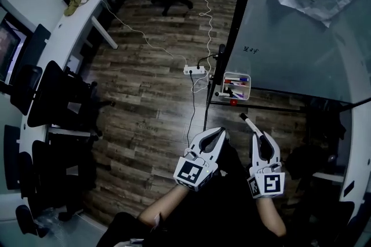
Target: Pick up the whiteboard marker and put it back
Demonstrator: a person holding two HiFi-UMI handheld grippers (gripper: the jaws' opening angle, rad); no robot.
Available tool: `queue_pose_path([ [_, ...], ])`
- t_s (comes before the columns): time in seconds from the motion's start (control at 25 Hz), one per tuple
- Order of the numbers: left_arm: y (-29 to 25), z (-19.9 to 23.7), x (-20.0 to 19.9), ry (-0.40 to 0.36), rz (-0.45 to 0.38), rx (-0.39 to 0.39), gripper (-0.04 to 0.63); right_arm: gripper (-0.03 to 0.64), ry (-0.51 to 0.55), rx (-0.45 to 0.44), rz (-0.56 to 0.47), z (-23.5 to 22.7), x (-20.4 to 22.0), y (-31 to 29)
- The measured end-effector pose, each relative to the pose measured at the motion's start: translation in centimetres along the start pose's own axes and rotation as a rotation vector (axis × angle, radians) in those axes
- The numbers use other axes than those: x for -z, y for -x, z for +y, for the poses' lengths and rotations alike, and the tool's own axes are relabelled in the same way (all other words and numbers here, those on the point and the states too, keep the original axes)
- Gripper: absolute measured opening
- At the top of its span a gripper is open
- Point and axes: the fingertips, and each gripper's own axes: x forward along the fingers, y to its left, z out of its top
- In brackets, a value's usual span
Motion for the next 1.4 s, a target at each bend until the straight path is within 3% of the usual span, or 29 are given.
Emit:
queue_pose_path([
  [0.36, -3.7, 2.5, -0.1, -0.002, 0.008, -0.048, 0.008, 0.083, -0.008, -0.07, 0.021, -1.9, 0.6, -4.4],
  [0.8, -8.9, 3.7, 0.8, 0.024, 0.052, -0.026, 0.006, 0.083, -0.051, -0.072, 0.007, -5.3, -0.6, -8.8],
  [1.04, -10.8, 4.5, 0.6, 0.017, 0.056, -0.036, 0.008, 0.083, -0.048, -0.093, 0.054, -6.6, 1.1, -10.0],
  [1.2, -11.8, 5.4, -0.1, 0.023, 0.08, -0.073, 0.008, 0.083, -0.07, -0.099, 0.033, -7.1, 0.7, -11.1],
  [1.4, -13.0, 5.4, -0.1, 0.017, 0.042, -0.053, 0.008, 0.083, -0.059, -0.111, 0.043, -8.1, 1.3, -12.4],
])
